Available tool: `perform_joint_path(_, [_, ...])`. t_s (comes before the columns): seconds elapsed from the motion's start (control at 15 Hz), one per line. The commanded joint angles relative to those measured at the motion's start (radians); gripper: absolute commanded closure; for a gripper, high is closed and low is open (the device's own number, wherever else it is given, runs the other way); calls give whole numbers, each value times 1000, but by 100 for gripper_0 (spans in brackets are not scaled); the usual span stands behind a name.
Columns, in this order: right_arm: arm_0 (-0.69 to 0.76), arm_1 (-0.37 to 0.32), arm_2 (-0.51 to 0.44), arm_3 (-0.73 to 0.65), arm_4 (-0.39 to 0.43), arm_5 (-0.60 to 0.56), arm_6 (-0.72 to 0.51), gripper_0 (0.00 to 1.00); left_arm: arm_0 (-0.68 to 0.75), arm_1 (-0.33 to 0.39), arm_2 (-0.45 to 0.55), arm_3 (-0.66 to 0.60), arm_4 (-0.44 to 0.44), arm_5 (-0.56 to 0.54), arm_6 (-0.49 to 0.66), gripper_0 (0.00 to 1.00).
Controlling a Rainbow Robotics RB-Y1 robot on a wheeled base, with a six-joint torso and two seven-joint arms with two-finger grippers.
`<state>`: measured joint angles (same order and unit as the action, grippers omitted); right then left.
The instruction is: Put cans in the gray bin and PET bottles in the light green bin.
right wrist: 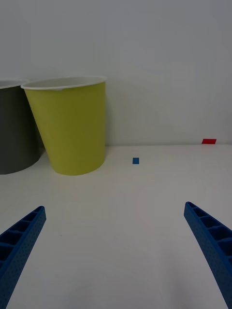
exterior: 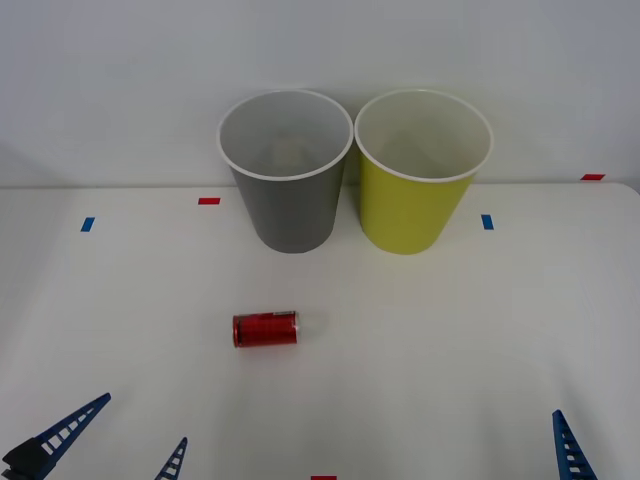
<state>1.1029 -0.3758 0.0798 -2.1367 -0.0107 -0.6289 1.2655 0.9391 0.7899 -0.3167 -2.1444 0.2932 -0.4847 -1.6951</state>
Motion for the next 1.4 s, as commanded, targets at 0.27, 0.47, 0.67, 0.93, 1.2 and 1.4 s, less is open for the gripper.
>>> perform_joint_path(0.27, [0,0,0,0,0,0,0,0,-144,69,-51,-3,0,161,2,0])
perform_joint_path(0.47, [0,0,0,0,0,0,0,0,-227,103,-53,-14,7,270,14,0])
perform_joint_path(0.67, [0,0,0,0,0,0,0,0,-318,152,-62,-52,9,411,18,0])
perform_joint_path(0.93, [0,0,0,0,0,0,0,0,-424,195,-70,-120,-2,617,15,0])
perform_joint_path(1.2, [0,0,0,0,0,0,0,0,-545,198,-125,-126,-26,745,0,0])
perform_joint_path(1.4, [0,0,0,0,0,0,0,0,-625,216,-148,-129,-57,831,-17,0])
